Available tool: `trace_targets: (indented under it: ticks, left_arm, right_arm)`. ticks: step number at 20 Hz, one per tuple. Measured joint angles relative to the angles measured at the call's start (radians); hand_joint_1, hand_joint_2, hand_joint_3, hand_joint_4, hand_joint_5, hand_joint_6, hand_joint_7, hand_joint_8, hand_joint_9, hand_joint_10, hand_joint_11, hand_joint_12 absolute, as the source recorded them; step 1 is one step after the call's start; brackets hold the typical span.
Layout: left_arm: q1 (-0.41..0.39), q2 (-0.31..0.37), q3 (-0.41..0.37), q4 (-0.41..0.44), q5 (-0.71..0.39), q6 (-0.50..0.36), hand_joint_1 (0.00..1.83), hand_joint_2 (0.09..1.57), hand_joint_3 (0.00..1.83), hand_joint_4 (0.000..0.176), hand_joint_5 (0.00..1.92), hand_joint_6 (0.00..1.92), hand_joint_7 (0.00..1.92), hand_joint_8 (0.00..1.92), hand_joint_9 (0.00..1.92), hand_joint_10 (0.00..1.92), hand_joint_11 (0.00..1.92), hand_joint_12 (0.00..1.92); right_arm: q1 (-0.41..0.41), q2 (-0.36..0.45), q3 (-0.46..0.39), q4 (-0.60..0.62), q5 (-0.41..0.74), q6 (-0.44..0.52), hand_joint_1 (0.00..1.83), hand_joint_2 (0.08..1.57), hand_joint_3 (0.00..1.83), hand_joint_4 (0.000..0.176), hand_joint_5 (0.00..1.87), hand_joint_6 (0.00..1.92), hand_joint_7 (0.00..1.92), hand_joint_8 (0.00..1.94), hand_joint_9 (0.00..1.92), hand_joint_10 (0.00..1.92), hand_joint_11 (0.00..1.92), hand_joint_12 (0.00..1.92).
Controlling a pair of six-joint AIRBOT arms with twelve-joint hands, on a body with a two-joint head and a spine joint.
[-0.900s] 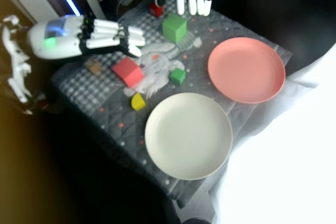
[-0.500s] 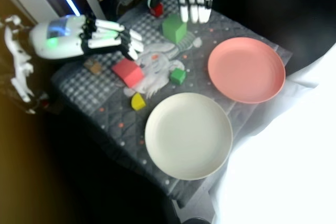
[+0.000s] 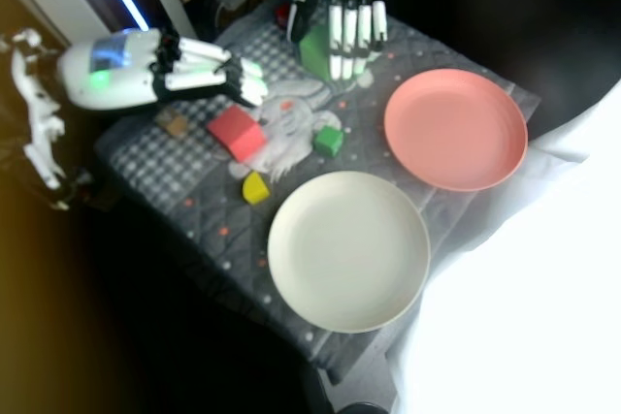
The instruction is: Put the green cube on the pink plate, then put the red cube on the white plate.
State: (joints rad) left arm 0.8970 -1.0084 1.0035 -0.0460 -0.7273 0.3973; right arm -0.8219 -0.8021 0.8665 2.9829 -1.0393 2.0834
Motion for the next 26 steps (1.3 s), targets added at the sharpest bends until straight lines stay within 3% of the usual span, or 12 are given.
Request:
trace_targets:
  ticks: [2,3,5,6,9,12,14,15,18,19,21,26]
  left_arm:
    - [-0.003,-0.005,0.009,-0.010,0.005,-0.002,0.99,1.20,0.01,0.000,0.66,0.08,0.79,0.08,0.54,1.04,0.43,1.64]
    - [-0.003,-0.005,0.013,-0.014,0.005,-0.005,1.27,1.21,0.02,0.000,0.61,1.03,0.76,1.07,0.83,1.33,0.69,1.55]
    - [-0.003,-0.006,0.017,-0.026,0.005,-0.008,1.35,1.22,0.00,0.000,0.61,1.24,0.77,1.31,0.91,1.44,0.83,1.58]
    - [-0.003,-0.006,0.018,-0.035,0.001,-0.008,1.21,1.25,0.00,0.000,0.65,1.30,0.80,1.43,0.88,1.41,0.83,1.70]
    - [-0.002,0.000,0.008,-0.042,-0.018,-0.002,1.34,1.22,0.00,0.000,0.64,1.26,0.78,1.32,0.83,1.53,0.67,1.71]
    - [-0.007,0.033,0.001,-0.048,-0.061,0.003,1.36,1.19,0.00,0.000,0.66,1.20,0.84,1.22,0.93,1.44,0.86,1.71]
    - [-0.035,0.050,0.011,-0.063,-0.116,0.003,1.19,1.24,0.00,0.000,0.63,1.36,0.86,1.35,0.94,1.31,0.86,1.74]
    - [-0.053,0.051,0.020,-0.077,-0.145,0.003,1.30,1.23,0.00,0.000,0.62,1.31,0.79,1.32,0.85,1.48,0.64,1.75]
    - [-0.089,0.051,0.050,-0.086,-0.167,0.003,1.33,1.24,0.00,0.000,0.66,1.32,0.76,1.37,0.68,1.58,0.44,1.72]
    - [-0.101,0.051,0.061,-0.084,-0.160,0.003,1.17,1.27,0.00,0.000,0.67,1.41,0.72,1.42,0.58,1.27,0.35,1.70]
    - [-0.149,0.037,0.106,-0.098,-0.131,0.003,1.15,1.26,0.00,0.000,0.68,1.38,0.77,1.39,0.69,1.10,0.51,1.58]
    - [-0.255,-0.037,0.239,-0.120,-0.013,0.004,1.21,1.20,0.00,0.000,0.77,1.13,0.87,1.38,0.80,1.33,0.69,1.74]
  right_arm:
    - [0.000,-0.002,0.001,0.001,0.000,0.000,0.66,0.96,0.00,0.000,0.47,0.15,0.51,0.00,0.25,0.36,0.00,0.95]
    - [0.000,-0.002,0.001,0.000,-0.001,0.000,0.67,0.97,0.01,0.000,0.47,0.14,0.52,0.01,0.26,0.37,0.00,0.98]
    - [0.000,-0.002,0.001,0.000,-0.001,0.000,0.67,0.97,0.00,0.000,0.48,0.14,0.50,0.00,0.23,0.36,0.00,0.90]
    - [0.000,-0.002,0.001,0.000,-0.001,0.000,0.66,0.97,0.00,0.000,0.49,0.14,0.49,0.00,0.21,0.35,0.00,0.85]
    - [0.000,-0.004,0.003,0.000,-0.002,0.001,0.67,0.98,0.00,0.000,0.50,0.16,0.49,0.00,0.22,0.37,0.00,0.93]
    - [0.000,-0.006,0.008,0.000,-0.001,0.001,0.64,0.97,0.00,0.000,0.49,0.16,0.52,0.01,0.23,0.37,0.00,0.88]
    - [0.000,-0.013,0.011,0.001,0.000,0.003,0.62,0.97,0.00,0.000,0.48,0.15,0.48,0.00,0.21,0.37,0.00,0.95]
    - [0.000,-0.018,0.013,0.001,-0.001,0.008,0.63,0.97,0.00,0.000,0.48,0.15,0.48,0.00,0.19,0.39,0.00,1.00]
    - [0.000,-0.029,0.023,0.000,0.000,0.015,0.63,0.97,0.00,0.000,0.49,0.15,0.49,0.00,0.19,0.44,0.00,1.05]
    - [0.000,-0.030,0.024,0.002,0.002,0.015,0.63,0.98,0.00,0.000,0.50,0.16,0.50,0.01,0.21,0.46,0.00,1.10]
    - [0.000,-0.033,0.026,0.001,-0.002,0.019,0.60,0.98,0.00,0.000,0.50,0.16,0.52,0.01,0.21,0.45,0.00,1.06]
    - [0.000,-0.044,0.036,0.001,-0.001,0.033,0.61,0.99,0.00,0.000,0.52,0.12,0.55,0.01,0.25,0.35,0.00,0.92]
